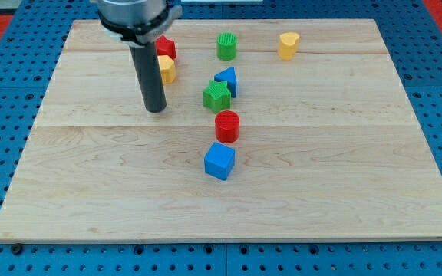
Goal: Place the green star vertically below the blue triangle
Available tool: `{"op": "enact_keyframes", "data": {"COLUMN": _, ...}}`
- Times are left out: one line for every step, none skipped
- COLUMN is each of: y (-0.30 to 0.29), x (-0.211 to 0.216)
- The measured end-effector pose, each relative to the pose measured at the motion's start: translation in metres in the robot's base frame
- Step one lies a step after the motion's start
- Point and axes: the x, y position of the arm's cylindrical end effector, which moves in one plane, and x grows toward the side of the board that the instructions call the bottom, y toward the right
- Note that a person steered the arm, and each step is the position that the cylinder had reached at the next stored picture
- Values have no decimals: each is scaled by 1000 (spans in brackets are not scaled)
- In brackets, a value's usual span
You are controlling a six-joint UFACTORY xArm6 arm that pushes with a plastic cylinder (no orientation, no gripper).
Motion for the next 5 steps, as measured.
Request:
{"op": "enact_keyframes", "data": {"y": 33, "x": -1}}
{"op": "enact_keyframes", "data": {"y": 55, "x": 0}}
{"op": "enact_keyframes", "data": {"y": 73, "x": 1}}
{"op": "enact_keyframes", "data": {"y": 74, "x": 11}}
{"op": "enact_keyframes", "data": {"y": -8, "x": -10}}
